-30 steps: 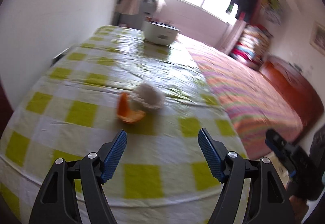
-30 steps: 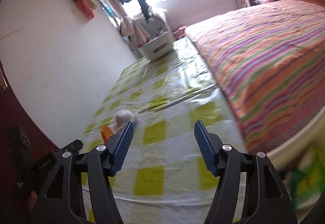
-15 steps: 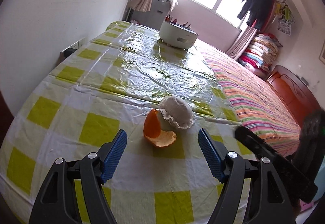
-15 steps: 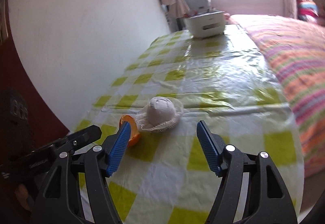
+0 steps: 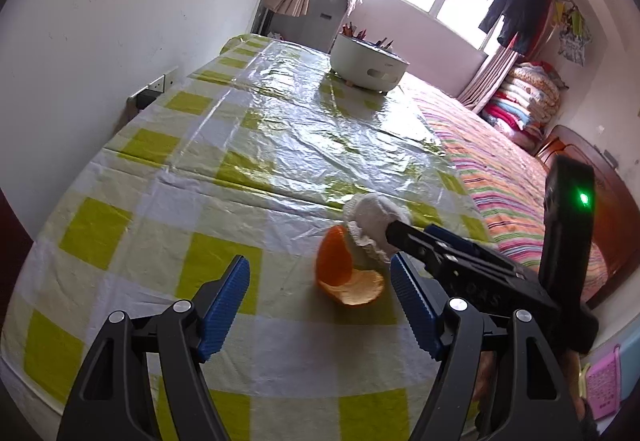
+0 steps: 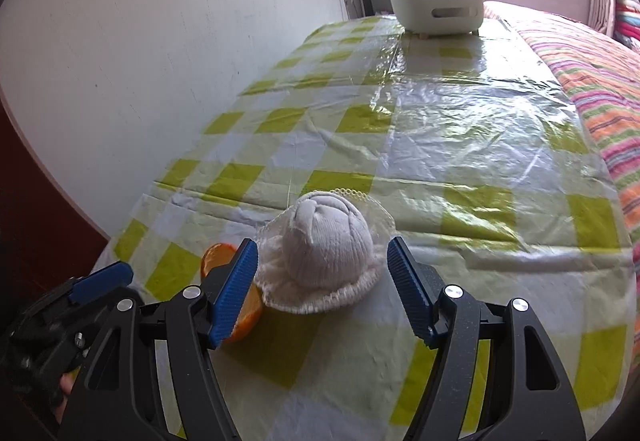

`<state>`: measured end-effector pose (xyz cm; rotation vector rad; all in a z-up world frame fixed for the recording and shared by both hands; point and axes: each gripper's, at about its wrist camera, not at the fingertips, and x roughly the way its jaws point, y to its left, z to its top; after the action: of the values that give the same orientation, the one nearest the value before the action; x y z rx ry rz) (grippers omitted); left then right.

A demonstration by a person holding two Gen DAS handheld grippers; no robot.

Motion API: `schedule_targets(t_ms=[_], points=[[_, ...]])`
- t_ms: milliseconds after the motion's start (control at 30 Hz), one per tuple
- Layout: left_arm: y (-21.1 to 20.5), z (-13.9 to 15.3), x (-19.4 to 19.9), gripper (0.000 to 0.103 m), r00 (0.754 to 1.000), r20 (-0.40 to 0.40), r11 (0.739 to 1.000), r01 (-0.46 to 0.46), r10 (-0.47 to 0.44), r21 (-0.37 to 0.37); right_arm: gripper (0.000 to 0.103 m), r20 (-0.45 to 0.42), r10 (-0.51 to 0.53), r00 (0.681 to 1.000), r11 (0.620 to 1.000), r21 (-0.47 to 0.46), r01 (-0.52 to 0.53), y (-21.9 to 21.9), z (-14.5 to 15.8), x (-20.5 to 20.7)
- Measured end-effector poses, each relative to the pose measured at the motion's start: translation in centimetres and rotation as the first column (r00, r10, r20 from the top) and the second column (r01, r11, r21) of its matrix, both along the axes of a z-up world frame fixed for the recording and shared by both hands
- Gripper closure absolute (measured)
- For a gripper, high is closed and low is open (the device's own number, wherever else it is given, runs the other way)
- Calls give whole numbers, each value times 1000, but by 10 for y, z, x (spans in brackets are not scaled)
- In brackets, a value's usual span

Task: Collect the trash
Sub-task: 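Grasp the white lace cap with the right gripper while the left gripper grasps the orange peel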

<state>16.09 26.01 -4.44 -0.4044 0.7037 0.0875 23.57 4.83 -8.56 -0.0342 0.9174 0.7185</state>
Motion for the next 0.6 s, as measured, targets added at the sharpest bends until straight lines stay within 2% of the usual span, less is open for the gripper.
schedule_targets(t_ms=[100,133,167,333,400,500,600], points=[[3,-3,2,32,1000,-12,1000,-3,3,3,41,-5,12,1000,999,-39,-12,11,-3,5],[3,-3,3,32,1000,-16,1000,-4,4,0,53,-2,18,1000,998,-61,-18,14,-4,4],[4,-4,3,32,1000,-18,1000,-3,3,-5,56,1,21,1000,997,-78,-21,15,-5,4],[3,-9,10,32,999,-31,1000,8,-8,-16,58,33,10,999,997,-82,-7,0,2,-5],[3,-12,15,32,999,-36,1000,8,-9,-20,58,36,-8,999,999,-45,10,-18,10,-14],[3,-15,22,32,999,-39,999,13,-15,-42,58,-6,-54,999,996,69,54,-58,23,-33],[-2,-20,32,32,999,-49,998,21,-24,-56,58,-48,-94,994,987,126,99,-88,28,-49]])
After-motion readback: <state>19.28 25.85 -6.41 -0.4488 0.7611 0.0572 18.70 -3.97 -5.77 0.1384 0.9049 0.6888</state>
